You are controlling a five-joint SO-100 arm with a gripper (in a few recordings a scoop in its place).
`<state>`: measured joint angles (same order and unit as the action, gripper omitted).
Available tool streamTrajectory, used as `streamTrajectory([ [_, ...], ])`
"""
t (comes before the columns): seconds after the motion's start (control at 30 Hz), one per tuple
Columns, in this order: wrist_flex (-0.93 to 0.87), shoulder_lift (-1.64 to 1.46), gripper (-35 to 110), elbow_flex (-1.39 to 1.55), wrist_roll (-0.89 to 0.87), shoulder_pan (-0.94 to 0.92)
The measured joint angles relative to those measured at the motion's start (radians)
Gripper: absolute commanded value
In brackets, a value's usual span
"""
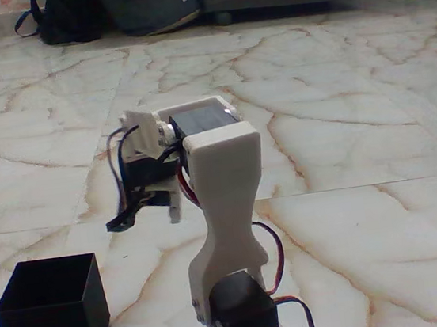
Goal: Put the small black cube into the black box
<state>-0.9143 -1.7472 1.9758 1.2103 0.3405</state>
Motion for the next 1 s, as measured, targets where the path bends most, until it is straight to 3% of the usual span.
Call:
streamTrajectory([
  [0.1, 0.0, -0.066, 8, 0.121, 0.091, -0.104],
  [0.33, 0.186, -0.213, 8, 0.506, 0.354, -0.342],
  [0.4, 0.199, -0.219, 8, 0.518, 0.36, -0.354],
  [0.47, 0.307, -0.325, 7, 0.773, 0.425, -0.402],
  [0.73, 0.377, -0.505, 7, 1.051, 0.445, -0.423],
  [0.9, 0.252, -0.558, 6, 1.06, 0.407, -0.373],
  [1.0, 0.264, -0.589, 4, 1.104, 0.259, -0.371],
])
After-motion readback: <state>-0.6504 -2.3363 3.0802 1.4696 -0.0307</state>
